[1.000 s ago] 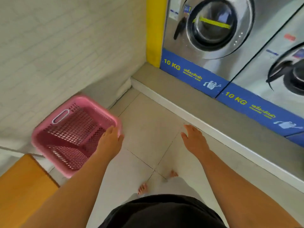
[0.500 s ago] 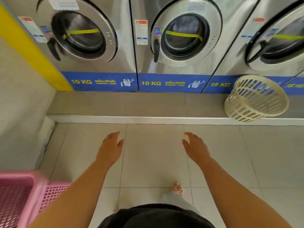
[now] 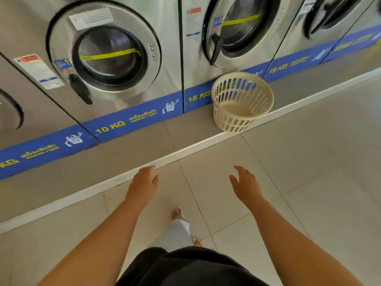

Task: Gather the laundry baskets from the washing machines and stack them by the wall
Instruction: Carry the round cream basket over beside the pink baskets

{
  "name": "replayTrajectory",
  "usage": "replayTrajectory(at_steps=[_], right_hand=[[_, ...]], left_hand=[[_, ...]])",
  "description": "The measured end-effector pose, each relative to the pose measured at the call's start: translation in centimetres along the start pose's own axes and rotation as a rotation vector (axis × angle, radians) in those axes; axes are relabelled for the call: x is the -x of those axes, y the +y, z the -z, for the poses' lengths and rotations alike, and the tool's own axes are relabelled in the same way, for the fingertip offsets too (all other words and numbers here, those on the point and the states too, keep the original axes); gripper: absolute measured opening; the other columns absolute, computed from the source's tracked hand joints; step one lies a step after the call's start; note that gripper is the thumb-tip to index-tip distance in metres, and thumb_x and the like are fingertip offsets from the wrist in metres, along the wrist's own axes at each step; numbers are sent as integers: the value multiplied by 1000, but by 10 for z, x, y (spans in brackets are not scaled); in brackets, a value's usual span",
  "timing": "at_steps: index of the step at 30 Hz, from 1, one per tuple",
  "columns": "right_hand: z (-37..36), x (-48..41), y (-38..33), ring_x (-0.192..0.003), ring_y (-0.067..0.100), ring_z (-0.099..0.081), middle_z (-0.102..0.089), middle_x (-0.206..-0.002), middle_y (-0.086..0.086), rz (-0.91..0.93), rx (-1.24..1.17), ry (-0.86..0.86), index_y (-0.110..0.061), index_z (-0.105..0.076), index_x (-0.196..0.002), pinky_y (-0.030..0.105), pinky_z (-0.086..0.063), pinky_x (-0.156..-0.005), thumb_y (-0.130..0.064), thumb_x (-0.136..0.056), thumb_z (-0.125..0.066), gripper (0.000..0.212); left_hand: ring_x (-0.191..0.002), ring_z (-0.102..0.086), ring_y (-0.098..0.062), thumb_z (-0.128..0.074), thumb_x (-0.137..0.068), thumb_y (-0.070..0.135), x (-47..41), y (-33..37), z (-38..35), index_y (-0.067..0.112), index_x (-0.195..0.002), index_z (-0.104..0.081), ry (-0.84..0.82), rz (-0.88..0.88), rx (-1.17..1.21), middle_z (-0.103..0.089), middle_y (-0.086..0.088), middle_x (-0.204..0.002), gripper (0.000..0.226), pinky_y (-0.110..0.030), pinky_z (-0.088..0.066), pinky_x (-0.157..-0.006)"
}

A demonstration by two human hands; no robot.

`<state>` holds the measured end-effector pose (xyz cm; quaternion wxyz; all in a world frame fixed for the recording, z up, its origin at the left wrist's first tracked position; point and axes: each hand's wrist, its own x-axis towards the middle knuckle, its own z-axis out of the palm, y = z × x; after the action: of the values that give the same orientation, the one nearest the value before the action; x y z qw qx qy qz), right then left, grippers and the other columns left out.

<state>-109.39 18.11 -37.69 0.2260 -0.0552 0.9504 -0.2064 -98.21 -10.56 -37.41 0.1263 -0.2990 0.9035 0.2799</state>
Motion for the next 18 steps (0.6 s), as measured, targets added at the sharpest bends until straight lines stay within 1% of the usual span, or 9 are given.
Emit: replayTrajectory(at_steps=[3,5,8,14,18], right_hand=[[19,-35,16,-129,29,-48,-48,-145,8,-52,-52,38,-18,-39,-144,46,-42,-106,-31,-101,-45,46],[34,-67,26,-130,29,-47,-48,-145,9,-86,-81,61,-17,-39,-144,46,-42,-106,-30,-100,-46,46],[58,-118,38,-132,29,-44,-48,-145,9,-135,-106,82,-17,-39,-144,44,-40,-107,-30,-100,-45,46],[102,-215,45,-132,29,-42,-47,-145,8,-233,-145,103,-17,-38,-144,42,-38,-105,-31,-100,-45,47],[125,-267,50,-134,30,-39,-44,-148,7,-239,-170,113,-17,-35,-146,43,-36,-106,-30,-100,-46,49]], left_hand=[[-127,-46,-33,-48,-97,27,-48,37,-8,11,-138,-48,-17,-44,-35,-50,-19,-136,44,-40,-37,-104],[-128,-45,-33,-48,-97,27,-83,63,-13,11,-138,-48,-35,-65,-34,-50,-18,-137,44,-39,-37,-104],[-129,-43,-33,-49,-97,26,-140,105,-20,10,-140,-46,-62,-103,-22,-48,-18,-139,46,-37,-34,-105],[-132,-41,-30,-46,-98,30,-237,191,-22,12,-142,-42,-159,-163,-27,-45,-15,-143,48,-38,-34,-107],[-133,-40,-29,-43,-99,31,-289,241,-21,12,-144,-39,-175,-165,-31,-43,-14,-145,49,-40,-35,-107]])
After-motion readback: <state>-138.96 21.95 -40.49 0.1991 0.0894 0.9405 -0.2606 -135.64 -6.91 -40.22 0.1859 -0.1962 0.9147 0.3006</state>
